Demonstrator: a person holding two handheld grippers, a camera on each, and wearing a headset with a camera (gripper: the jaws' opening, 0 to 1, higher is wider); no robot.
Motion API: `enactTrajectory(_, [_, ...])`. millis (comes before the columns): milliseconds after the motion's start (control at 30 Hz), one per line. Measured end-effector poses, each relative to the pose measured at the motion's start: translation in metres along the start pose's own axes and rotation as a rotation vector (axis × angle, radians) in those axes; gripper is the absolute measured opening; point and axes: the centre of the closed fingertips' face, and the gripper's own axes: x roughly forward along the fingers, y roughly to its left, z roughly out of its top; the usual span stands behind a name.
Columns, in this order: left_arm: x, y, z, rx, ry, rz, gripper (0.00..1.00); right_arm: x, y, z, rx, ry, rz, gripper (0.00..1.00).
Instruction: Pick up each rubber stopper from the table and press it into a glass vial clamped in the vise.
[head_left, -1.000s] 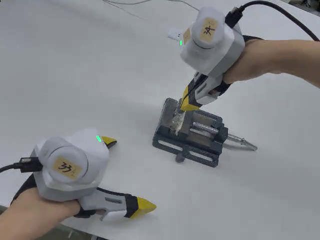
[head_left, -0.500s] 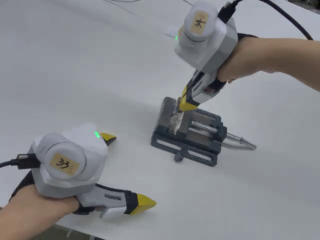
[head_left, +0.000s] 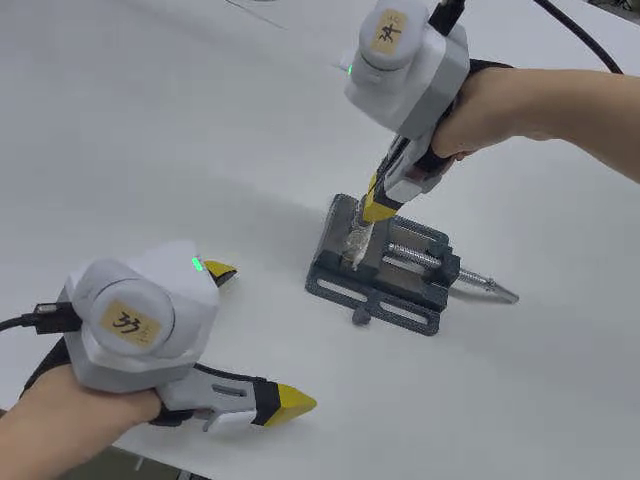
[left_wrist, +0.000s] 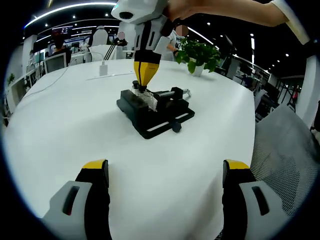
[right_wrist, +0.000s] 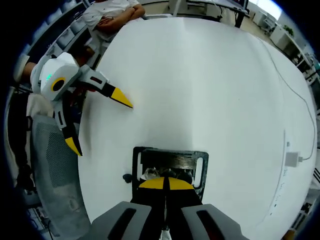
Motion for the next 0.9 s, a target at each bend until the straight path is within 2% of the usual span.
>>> enactTrajectory(67, [0.0, 0.0, 0.001, 0.001, -0.002, 0.001, 0.94, 0.0, 0.002, 0.0, 0.002, 0.002, -0.005, 0.0])
enactTrajectory(167, [0.0, 0.001, 0.002, 0.0, -0.002, 0.001, 0.94, -0.001, 0.004, 0.0, 0.048, 0.006, -0.006, 0.0])
enactTrajectory(233, [0.001, 0.0, 0.003, 0.005, 0.001, -0.003, 0.94, -0.001, 0.005, 0.001, 0.031, 0.006, -0.008, 0.0])
enactTrajectory(400, [0.0, -0.002, 0.005, 0.01, -0.001, -0.005, 0.94, -0.001, 0.007, 0.001, 0.075, 0.006, -0.005, 0.0])
enactTrajectory(700, [-0.009, -0.004, 0.017, 0.044, -0.008, 0.002, 0.94, -0.002, 0.01, 0.0, 0.033, 0.039, -0.026, 0.0])
enactTrajectory(767, [-0.013, -0.004, 0.021, 0.062, -0.007, 0.005, 0.94, -0.003, 0.01, 0.0, 0.067, 0.033, -0.018, 0.0])
enactTrajectory(833, [-0.016, -0.004, 0.023, 0.071, -0.009, 0.009, 0.94, -0.004, 0.011, -0.001, 0.036, 0.032, -0.018, 0.0])
enactTrajectory(900, [-0.02, -0.003, 0.025, 0.078, -0.011, 0.014, 0.94, -0.004, 0.011, -0.001, 0.048, 0.029, -0.019, 0.0])
